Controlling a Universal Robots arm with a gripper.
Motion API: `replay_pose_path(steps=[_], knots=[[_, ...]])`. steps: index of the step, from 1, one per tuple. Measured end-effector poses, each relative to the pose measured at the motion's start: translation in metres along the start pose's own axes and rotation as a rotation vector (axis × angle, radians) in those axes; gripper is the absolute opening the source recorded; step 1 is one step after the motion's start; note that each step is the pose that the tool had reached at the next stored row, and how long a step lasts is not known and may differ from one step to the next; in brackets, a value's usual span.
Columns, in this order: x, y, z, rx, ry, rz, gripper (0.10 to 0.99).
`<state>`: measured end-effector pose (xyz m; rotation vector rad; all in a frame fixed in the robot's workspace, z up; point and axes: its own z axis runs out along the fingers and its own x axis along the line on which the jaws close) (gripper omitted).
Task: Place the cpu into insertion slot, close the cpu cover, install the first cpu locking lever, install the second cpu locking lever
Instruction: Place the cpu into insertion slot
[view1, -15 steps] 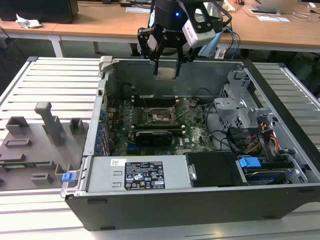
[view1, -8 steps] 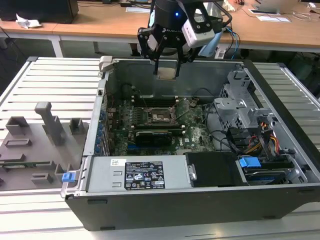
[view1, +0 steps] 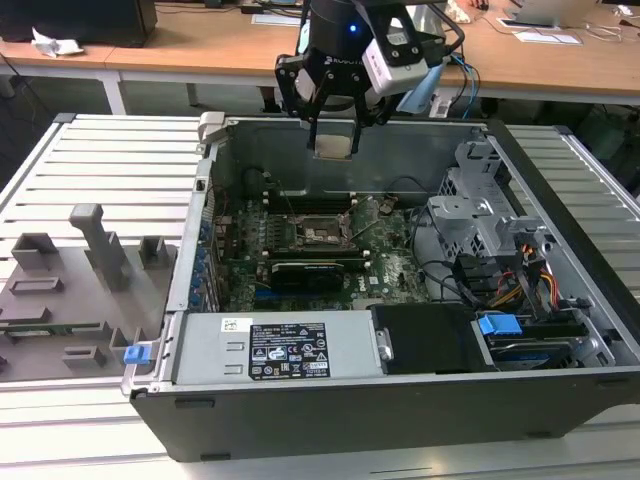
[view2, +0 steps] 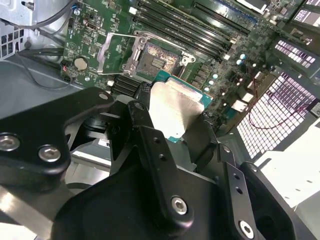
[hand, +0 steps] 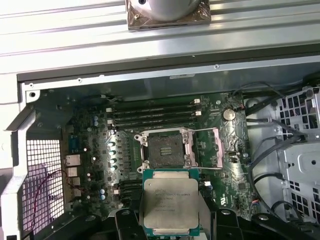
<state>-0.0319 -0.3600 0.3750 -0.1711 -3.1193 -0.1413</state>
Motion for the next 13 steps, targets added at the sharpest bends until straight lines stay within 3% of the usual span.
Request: replay_pose_path(steps=[13], knots=[[0.0,0.0,0.0,-0.001,-0.0044,0.049,0.529]])
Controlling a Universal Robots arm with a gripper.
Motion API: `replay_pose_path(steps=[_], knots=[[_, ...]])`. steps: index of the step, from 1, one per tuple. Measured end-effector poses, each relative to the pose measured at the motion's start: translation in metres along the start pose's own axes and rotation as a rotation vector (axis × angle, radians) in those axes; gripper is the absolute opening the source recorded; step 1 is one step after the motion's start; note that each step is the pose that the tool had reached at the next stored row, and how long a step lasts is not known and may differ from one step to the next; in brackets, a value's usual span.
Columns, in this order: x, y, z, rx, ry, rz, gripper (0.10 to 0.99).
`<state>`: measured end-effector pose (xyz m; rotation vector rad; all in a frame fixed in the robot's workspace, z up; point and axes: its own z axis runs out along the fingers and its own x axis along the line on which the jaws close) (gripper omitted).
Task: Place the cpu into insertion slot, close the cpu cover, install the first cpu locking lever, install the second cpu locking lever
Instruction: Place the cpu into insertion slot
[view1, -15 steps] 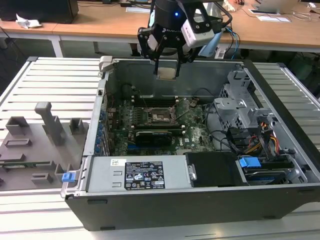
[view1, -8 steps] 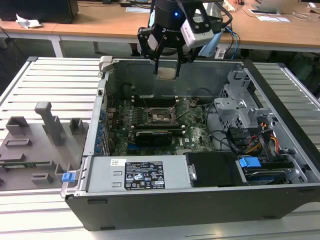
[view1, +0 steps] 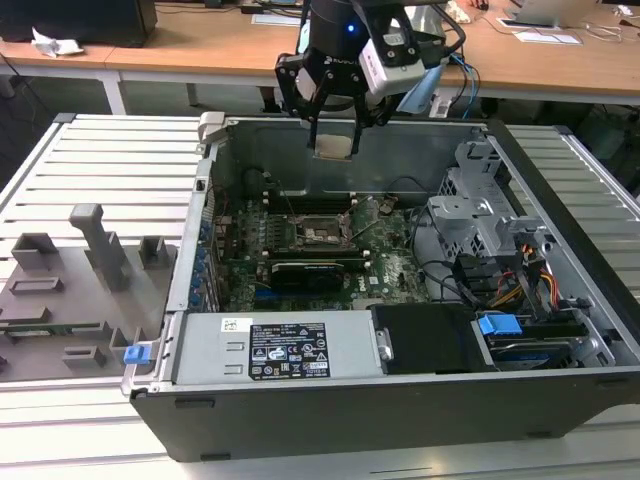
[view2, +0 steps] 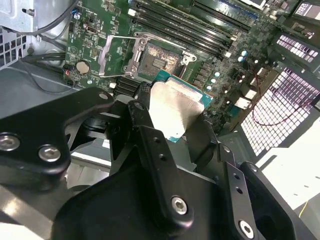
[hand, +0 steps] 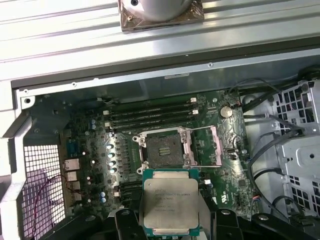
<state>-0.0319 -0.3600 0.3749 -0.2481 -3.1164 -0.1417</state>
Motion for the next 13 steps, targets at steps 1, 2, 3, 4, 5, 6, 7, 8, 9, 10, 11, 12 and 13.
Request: replay_pose_path(steps=[1,2,3,4,5,6,7,8,9,10,11,12,13], knots=[[0.0,0.0,0.0,0.0,-0.0007,0.008,0.529],[0.0,0.0,0.0,0.0,-0.0014,0.014,0.529],[0.0,-0.0001,0.0001,0.001,-0.0025,0.026,0.529],[0.0,0.0,0.0003,0.001,-0.0035,0.035,0.529],[0.0,0.0,0.0003,0.001,-0.0045,0.046,0.529],[0.0,0.0,0.0003,0.002,-0.0054,0.057,0.529],[0.0,0.0,0.0004,0.002,-0.0069,0.071,0.529],[0.0,-0.0001,0.0005,0.002,-0.0078,0.081,0.529],[0.0,-0.0001,0.0005,0.002,-0.0087,0.09,0.529],[0.0,0.0,0.0006,0.003,-0.0095,0.098,0.529],[0.0,-0.0001,0.0006,0.003,-0.0103,0.106,0.529],[0.0,-0.0001,0.0006,0.003,-0.0111,0.114,0.529],[0.0,-0.0001,0.0007,0.003,-0.0118,0.121,0.529]])
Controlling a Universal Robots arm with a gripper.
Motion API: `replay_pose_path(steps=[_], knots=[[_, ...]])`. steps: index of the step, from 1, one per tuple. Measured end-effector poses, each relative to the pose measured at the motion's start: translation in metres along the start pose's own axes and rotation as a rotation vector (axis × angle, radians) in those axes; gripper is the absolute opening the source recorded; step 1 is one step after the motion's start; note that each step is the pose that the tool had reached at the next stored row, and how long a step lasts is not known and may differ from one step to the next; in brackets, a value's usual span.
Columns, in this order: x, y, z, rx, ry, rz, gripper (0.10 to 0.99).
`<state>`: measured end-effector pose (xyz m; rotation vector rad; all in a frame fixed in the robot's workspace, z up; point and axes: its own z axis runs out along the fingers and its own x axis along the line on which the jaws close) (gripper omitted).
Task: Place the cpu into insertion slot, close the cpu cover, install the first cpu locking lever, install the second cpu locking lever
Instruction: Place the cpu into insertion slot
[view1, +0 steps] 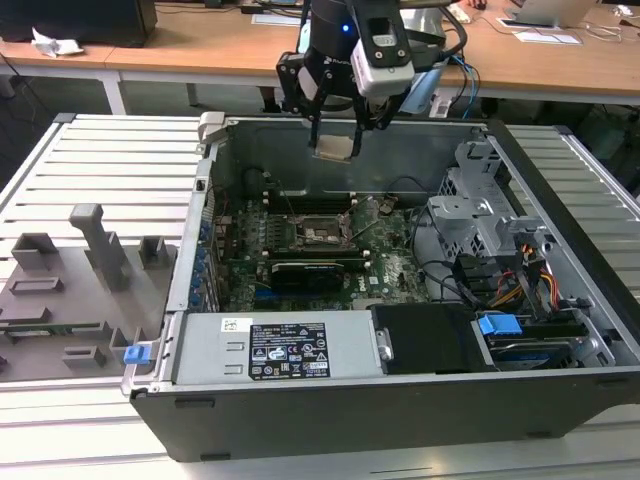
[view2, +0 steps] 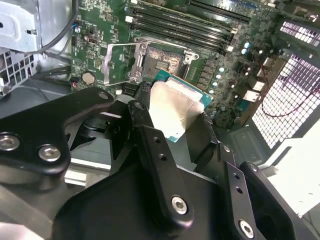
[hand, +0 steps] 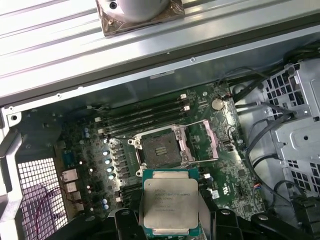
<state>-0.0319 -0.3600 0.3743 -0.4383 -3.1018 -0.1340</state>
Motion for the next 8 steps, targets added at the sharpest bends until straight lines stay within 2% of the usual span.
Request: replay_pose_path(steps=[8], knots=[[0.0,0.0,0.0003,0.0,-0.0079,0.088,0.529]])
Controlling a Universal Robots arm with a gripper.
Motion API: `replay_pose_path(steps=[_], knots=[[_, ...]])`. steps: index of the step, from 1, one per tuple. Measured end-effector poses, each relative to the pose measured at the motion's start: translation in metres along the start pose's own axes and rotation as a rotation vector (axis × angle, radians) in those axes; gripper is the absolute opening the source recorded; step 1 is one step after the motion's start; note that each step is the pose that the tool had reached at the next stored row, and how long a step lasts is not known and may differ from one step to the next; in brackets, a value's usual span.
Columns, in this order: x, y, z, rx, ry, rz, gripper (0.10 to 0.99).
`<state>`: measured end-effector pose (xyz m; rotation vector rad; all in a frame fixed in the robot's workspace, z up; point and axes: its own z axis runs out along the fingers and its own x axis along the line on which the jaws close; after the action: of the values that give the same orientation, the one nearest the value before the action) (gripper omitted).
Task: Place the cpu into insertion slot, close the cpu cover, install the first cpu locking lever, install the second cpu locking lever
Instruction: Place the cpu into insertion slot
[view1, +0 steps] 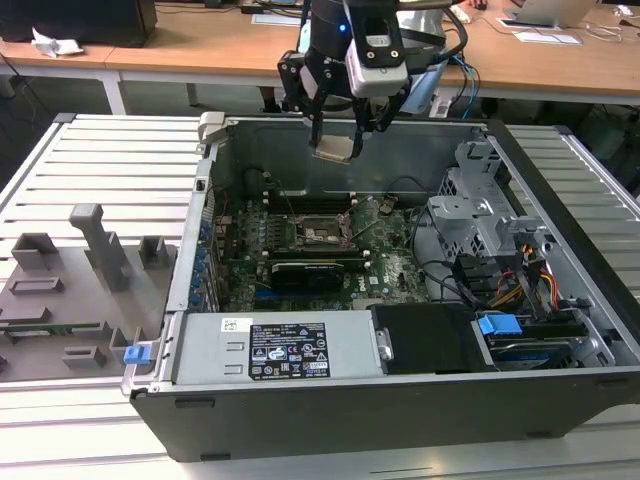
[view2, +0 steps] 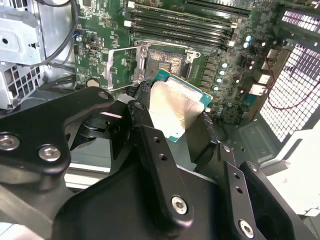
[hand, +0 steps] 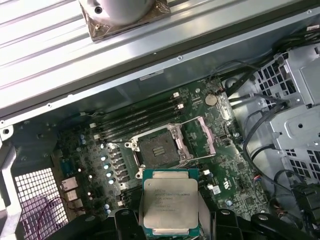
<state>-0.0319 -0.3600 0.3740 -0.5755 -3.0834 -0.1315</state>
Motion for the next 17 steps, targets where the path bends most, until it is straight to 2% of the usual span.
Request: replay_pose_path(steps=[17], knots=[[0.0,0.0,0.0004,0.003,-0.0121,0.122,0.529]])
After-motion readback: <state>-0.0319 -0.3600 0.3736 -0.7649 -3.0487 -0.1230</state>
